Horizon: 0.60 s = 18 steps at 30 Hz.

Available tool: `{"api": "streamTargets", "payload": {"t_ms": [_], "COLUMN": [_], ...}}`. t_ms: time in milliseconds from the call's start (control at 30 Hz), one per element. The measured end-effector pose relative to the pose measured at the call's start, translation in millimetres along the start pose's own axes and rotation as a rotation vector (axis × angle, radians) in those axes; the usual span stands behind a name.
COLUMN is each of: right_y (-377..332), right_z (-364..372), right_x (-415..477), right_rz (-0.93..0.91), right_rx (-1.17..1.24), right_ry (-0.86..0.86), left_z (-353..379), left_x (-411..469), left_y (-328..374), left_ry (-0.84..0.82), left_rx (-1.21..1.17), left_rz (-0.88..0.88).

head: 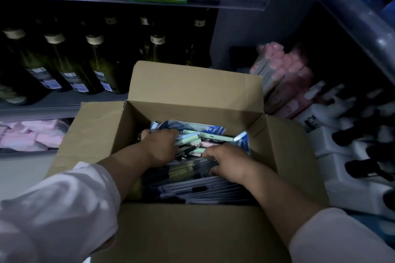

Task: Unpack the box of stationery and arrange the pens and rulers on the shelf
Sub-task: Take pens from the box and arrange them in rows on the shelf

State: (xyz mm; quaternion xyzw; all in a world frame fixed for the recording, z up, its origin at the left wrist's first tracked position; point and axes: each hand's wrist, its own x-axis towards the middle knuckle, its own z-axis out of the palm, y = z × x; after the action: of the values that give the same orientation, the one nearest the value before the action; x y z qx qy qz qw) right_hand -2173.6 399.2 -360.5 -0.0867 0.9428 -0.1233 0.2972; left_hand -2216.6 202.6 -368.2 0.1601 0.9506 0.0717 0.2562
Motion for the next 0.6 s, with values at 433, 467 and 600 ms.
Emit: {"api": "streamTargets", "payload": {"t_ms": [433,467,600], "right_y": [7,5,-2], "right_z": [-49,-56,-83], "right_x": [-48,-55,-80], "right_rz": [0.056,0.062,0.096], "right_rx": [0.077,0.075,0.081], "right_ry": [0.033,0.026,-0.001], "left_z": [-71,-79,-116], "left_x": [-34,-38,-51], "left_y": [17,19,20], "left_ry": [0.261,0.307,0.520], "left_rx": [-0.872,-0.897,-1.124], "left_rz": [-0.017,-0.019,-0.108]}}
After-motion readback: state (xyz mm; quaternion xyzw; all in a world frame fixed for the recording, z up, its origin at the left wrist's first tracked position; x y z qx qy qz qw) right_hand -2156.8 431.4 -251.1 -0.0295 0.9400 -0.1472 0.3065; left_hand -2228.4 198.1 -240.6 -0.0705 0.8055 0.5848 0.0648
